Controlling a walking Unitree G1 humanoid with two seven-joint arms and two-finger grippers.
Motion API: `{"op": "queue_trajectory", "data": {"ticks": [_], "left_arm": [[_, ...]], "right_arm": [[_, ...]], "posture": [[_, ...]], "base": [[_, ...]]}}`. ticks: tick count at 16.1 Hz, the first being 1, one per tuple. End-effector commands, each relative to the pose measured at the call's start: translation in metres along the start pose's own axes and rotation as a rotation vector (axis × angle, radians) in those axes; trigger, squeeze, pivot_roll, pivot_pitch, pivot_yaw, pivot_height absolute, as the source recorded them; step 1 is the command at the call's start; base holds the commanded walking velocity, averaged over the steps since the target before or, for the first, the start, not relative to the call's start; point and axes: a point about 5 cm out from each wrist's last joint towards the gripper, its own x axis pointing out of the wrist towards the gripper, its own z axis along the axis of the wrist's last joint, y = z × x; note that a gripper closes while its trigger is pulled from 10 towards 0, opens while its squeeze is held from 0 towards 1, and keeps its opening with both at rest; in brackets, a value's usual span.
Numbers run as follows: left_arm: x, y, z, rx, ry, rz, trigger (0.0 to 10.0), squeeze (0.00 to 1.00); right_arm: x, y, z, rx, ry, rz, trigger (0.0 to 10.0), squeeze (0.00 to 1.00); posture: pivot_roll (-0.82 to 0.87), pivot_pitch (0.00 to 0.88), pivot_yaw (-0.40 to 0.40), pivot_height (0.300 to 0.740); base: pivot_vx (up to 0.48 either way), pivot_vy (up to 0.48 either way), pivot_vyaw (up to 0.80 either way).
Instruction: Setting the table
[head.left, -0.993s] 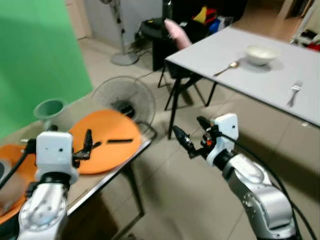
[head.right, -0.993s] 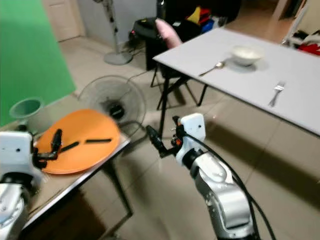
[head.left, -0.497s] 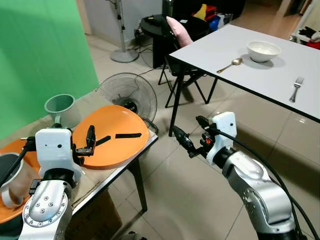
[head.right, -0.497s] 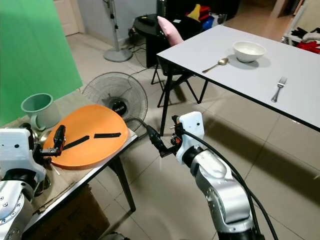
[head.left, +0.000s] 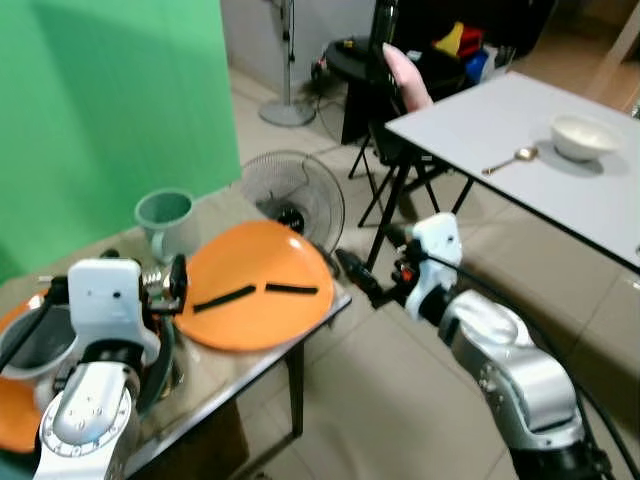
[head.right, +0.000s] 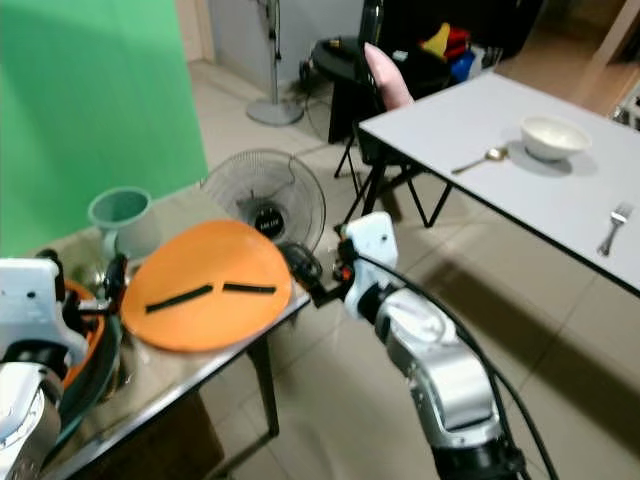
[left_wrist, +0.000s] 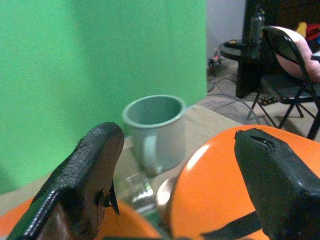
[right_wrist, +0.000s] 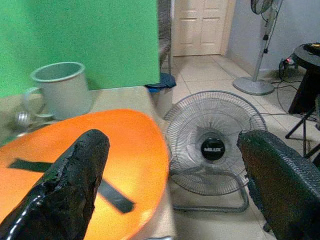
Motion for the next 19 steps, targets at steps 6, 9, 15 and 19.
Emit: {"op": "queue_trajectory", "data": {"ticks": [6, 9, 15, 19], "left_arm": [[0.002, -0.016, 0.01, 0.006, -0.054, -0.139, 10.0, 0.0], [0.0, -0.023, 0.014, 0.021, -0.056, -0.276, 10.0, 0.0], [-0.009, -0.023, 0.004, 0.065, 0.035, -0.46, 10.0, 0.0], [-0.007, -0.025, -0.018, 0.123, 0.135, -0.527, 10.0, 0.0]], "right_arm": [[0.008, -0.019, -0.007, 0.11, 0.131, 0.021, 10.0, 0.0], [0.029, -0.025, -0.006, 0.217, 0.182, 0.031, 10.0, 0.0], [0.076, -0.018, -0.012, 0.336, 0.255, 0.113, 10.0, 0.0], [0.093, -0.012, -0.013, 0.429, 0.248, 0.142, 10.0, 0.0]], "posture": [[-0.01, 0.0, 0.026, 0.74], [-0.02, 0.0, 0.024, 0.74], [-0.01, 0.011, 0.001, 0.74], [-0.02, 0.048, 0.005, 0.74]], "base": [[0.051, 0.0, 0.0], [0.0, 0.0, 0.0], [0.0, 0.0, 0.0], [0.0, 0.0, 0.0]]}}
